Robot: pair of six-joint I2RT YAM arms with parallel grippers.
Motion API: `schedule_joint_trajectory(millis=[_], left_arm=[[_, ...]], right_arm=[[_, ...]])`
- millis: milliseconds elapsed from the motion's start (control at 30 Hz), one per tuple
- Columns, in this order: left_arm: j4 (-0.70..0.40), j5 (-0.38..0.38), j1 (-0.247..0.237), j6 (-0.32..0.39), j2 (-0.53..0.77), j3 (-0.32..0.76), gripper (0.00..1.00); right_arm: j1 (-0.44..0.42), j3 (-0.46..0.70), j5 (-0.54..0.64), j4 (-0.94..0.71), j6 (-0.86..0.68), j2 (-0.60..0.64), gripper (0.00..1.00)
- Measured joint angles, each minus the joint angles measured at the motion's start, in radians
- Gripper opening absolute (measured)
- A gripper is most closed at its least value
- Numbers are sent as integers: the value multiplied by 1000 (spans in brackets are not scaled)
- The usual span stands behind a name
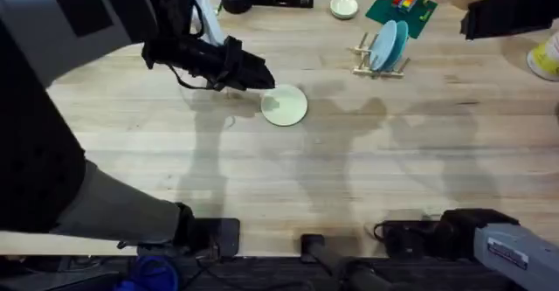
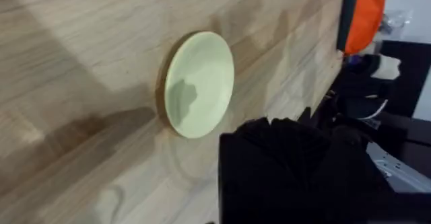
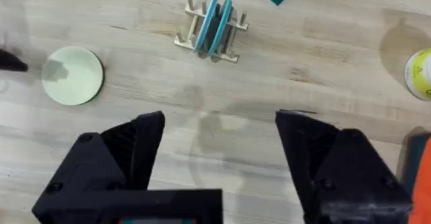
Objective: Pick up the plates from the table one by one and place each into a slot on the dish rack.
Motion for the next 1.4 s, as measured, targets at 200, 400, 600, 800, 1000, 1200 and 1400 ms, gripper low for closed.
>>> schedule_joint_trajectory(millis=[200,400,600,800,1000,1200,1400], left_arm=[[112,73,0,8,0,-108,44],[163,113,0,8,0,-184,43],[191,115,0,8,0,-184,43],[204,113,0,8,0,-184,44],[212,108,0,8,0,-184,44],[227,90,16,8,23,-184,43],[250,85,43,8,89,-184,43]], right_arm=[[0,0,0,0,0,0,993],[0,0,0,0,0,0,995],[0,0,0,0,0,0,993],[0,0,0,0,0,0,993],[0,0,0,0,0,0,992],[0,0,0,0,0,0,994],[0,0,0,0,0,0,993]])
